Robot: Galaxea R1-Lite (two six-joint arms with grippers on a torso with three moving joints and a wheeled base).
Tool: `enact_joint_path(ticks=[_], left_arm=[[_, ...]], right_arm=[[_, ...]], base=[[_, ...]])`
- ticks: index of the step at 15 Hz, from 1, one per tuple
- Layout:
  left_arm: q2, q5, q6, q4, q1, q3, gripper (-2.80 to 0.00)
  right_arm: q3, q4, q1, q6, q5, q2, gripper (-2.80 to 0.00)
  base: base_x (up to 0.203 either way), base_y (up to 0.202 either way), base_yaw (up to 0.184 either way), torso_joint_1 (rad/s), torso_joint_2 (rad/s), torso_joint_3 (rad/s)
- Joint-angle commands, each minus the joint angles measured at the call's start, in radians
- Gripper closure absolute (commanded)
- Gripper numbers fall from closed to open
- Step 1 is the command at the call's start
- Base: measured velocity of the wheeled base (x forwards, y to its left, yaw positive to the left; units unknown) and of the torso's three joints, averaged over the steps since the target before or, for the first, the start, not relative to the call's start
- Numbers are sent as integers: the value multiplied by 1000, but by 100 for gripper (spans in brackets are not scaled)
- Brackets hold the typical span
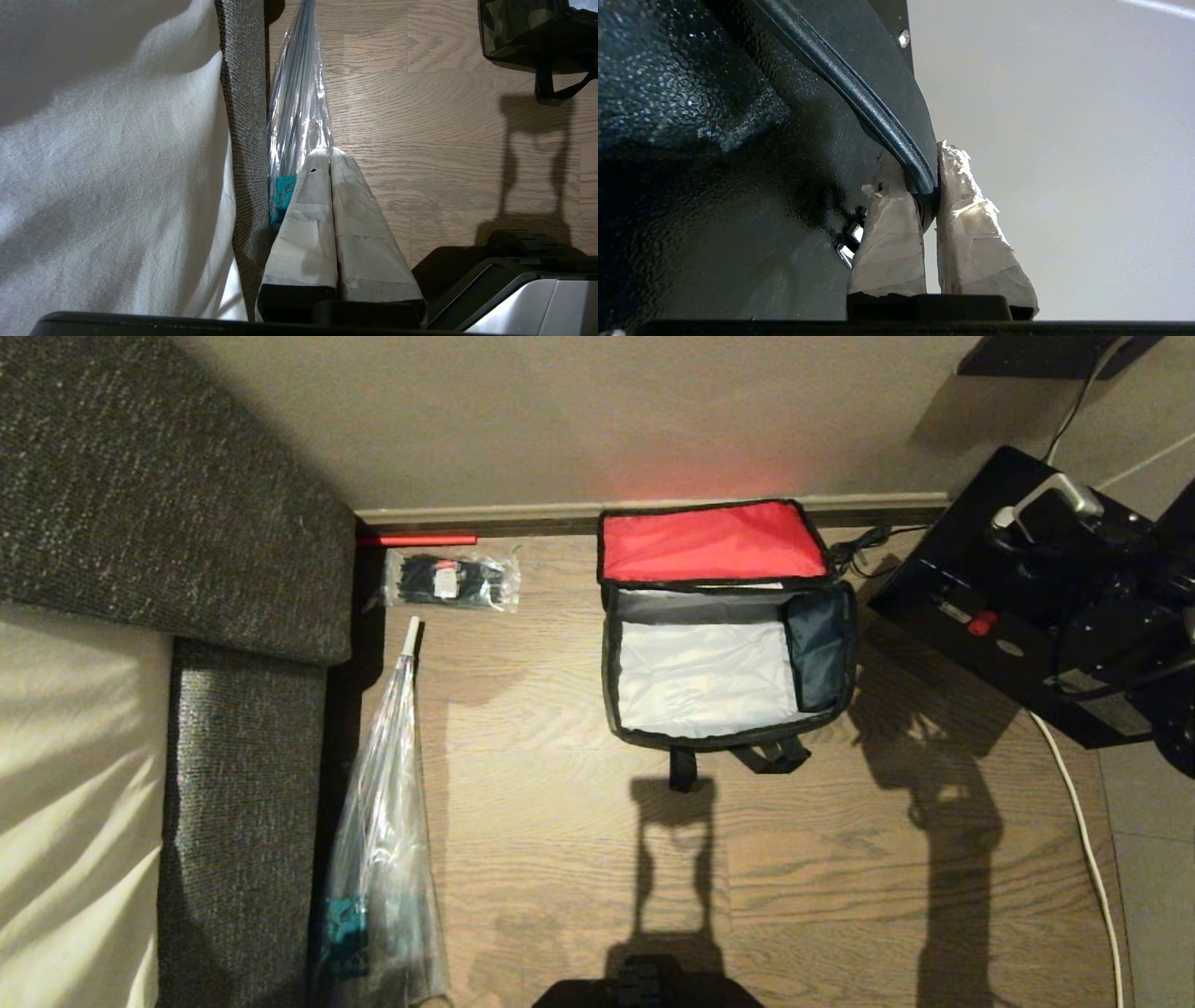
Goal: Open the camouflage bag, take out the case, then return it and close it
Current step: Release the handle
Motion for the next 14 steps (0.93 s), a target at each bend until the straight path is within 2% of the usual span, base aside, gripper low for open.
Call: enact_joint_path(ticks=[1, 9, 14], left_arm=[[-2, 0, 0, 0, 1, 0, 0], [-2, 0, 0, 0, 1, 0, 0], [-2, 0, 0, 0, 1, 0, 0]], right_arm=[[-3, 9, -12, 9, -6, 37, 0], [-70, 7, -38, 100, -6, 222, 0], [-158, -7, -70, 112, -5, 350, 0]], base=[[0, 0, 0, 0, 0, 0], [0, 0, 0, 0, 0, 0], [0, 0, 0, 0, 0, 0]])
